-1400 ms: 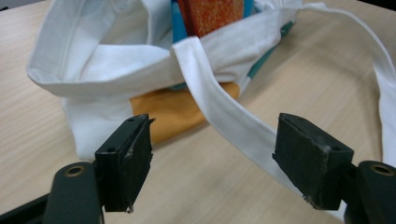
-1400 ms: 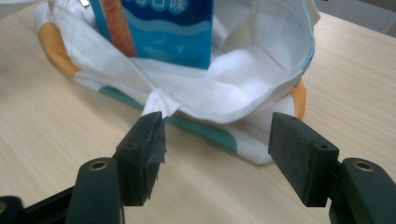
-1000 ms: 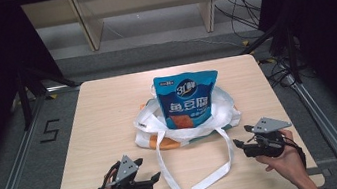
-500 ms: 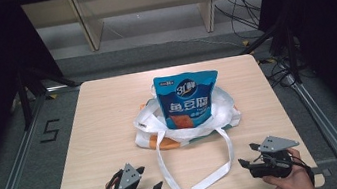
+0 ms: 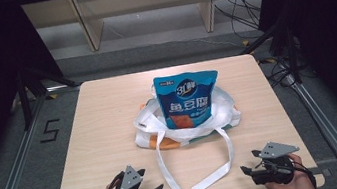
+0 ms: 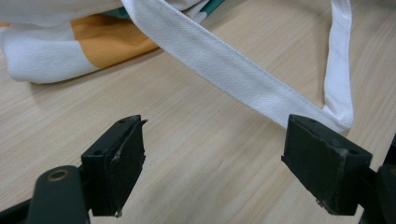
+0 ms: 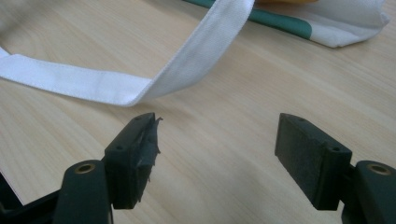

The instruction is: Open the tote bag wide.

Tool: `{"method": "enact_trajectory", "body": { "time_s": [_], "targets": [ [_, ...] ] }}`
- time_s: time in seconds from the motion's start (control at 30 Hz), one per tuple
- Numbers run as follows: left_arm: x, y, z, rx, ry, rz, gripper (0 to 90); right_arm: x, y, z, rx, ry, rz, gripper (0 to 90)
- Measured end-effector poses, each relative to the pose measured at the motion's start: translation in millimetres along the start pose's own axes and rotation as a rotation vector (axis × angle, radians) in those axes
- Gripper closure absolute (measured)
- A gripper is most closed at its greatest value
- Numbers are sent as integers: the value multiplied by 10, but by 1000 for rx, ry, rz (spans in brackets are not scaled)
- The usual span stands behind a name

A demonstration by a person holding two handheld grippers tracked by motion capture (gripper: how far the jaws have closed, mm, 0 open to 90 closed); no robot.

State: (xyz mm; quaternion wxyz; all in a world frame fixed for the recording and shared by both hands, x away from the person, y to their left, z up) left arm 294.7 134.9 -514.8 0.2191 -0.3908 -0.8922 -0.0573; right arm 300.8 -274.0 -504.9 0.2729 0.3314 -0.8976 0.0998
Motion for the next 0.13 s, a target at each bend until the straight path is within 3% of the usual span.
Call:
{"method": "enact_trajectory", "body": {
  "time_s": [0.03, 0.07, 0.13],
  "targets": [
    [-2, 2, 10, 11, 19, -6, 198, 4, 6, 2, -16, 10, 0, 306],
    [11, 31, 9, -19, 50, -13, 198, -4, -8, 4, -2, 2, 4, 306],
    [2, 20, 11, -2, 40, -7, 198, -6, -14, 5, 3, 0, 6, 306]
  ]
}}
Point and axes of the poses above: each handheld gripper's, and its own axes: x roughly backward along the jaws, z roughly out of its underside, y roughly to its left, the point moved 2 cm from there along -x, roughly forward along the jaws, and after that the axes turned 9 degrees about -y, right-handed, at the moved point
